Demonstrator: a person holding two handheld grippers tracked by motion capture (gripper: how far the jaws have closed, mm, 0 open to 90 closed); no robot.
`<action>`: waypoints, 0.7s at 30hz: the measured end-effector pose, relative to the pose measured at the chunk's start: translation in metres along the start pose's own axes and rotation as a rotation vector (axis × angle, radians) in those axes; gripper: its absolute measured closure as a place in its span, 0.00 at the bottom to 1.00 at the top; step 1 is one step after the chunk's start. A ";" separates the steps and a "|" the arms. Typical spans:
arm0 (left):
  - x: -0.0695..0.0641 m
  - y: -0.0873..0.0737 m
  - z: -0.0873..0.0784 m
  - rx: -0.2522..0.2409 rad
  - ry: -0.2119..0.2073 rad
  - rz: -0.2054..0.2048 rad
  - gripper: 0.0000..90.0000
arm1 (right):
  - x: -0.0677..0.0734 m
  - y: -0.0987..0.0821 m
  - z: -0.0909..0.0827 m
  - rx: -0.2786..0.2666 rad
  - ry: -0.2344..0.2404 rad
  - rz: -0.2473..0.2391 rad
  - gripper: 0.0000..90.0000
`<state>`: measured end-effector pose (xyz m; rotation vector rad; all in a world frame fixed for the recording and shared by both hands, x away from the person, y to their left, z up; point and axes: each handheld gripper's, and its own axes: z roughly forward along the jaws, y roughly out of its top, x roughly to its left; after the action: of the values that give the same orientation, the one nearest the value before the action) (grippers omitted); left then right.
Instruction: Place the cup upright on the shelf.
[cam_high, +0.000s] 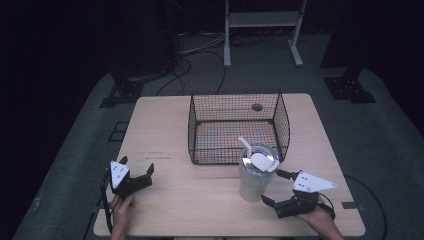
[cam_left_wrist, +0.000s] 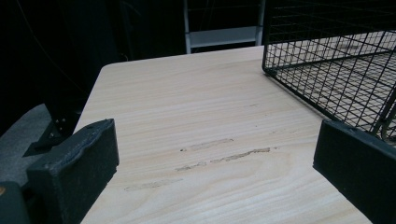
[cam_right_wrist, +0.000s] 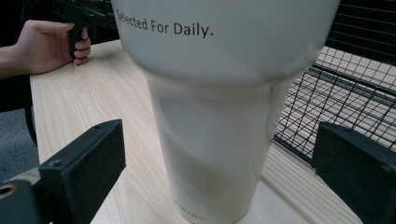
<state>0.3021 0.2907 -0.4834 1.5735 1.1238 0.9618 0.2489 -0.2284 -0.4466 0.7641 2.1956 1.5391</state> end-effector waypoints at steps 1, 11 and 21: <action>0.000 0.000 0.000 0.000 0.000 0.000 0.00 | 0.000 0.000 0.000 -0.002 0.000 -0.002 0.03; 0.000 0.000 0.000 -0.001 0.001 0.000 0.00 | -0.001 0.002 0.007 -0.010 -0.014 -0.008 0.02; 0.000 0.000 0.000 0.001 0.001 0.000 0.00 | 0.002 0.003 0.017 -0.023 -0.028 -0.007 0.02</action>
<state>0.3020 0.2907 -0.4834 1.5742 1.1245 0.9622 0.2580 -0.2138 -0.4495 0.7662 2.1546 1.5383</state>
